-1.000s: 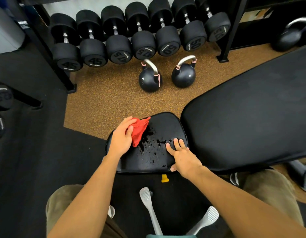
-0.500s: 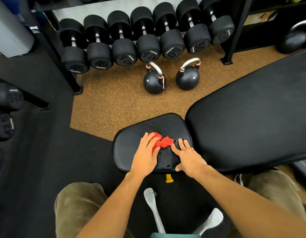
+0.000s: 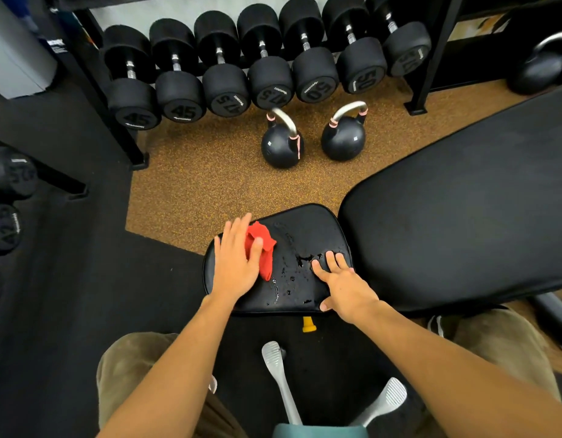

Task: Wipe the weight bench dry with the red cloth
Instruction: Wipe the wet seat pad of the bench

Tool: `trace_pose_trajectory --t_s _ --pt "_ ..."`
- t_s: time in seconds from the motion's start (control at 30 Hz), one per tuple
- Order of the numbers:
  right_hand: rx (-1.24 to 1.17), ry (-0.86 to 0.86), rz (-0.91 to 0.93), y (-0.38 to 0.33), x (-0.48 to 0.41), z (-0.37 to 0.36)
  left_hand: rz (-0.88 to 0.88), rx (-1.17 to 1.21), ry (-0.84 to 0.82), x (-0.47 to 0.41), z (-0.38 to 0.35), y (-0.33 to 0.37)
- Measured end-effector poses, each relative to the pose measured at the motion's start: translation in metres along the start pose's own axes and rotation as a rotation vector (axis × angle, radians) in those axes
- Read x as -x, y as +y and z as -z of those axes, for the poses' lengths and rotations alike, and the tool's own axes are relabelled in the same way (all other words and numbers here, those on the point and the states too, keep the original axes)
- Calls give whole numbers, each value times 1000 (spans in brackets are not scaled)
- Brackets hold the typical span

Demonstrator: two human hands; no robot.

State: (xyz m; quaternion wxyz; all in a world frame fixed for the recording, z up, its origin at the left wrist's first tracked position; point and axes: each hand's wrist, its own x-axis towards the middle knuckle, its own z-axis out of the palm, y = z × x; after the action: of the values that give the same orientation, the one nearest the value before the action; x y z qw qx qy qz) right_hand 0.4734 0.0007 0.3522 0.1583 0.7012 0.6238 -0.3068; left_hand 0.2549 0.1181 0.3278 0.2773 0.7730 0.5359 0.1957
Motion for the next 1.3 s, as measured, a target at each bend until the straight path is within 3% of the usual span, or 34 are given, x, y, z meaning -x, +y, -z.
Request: trace_pose_trajectory --t_s 0.07,0.17,0.27,0.47,0.53,0.77,1.0,1.3 --pt "2 3 4 -1 0 0 -171 -198 -84 -2 -8 -9" --pt "7 4 2 0 2 0 -212 -323 -131 2 -26 -10" --pt "15 8 4 -1 3 2 -203 -340 -91 13 -42 3" --pt "32 5 3 -2 5 4 -367 -286 -104 47 -48 7" --pt "30 5 3 -1 6 4 -345 -275 -71 55 -42 2" --pt "-3 -7 -14 -1 -2 -1 11 -180 130 20 -33 -13" --pt "-13 1 -22 -1 -3 -3 -138 -261 45 -30 -52 21" --pt "-15 23 -17 -3 5 1 -347 -246 -127 9 -75 47"
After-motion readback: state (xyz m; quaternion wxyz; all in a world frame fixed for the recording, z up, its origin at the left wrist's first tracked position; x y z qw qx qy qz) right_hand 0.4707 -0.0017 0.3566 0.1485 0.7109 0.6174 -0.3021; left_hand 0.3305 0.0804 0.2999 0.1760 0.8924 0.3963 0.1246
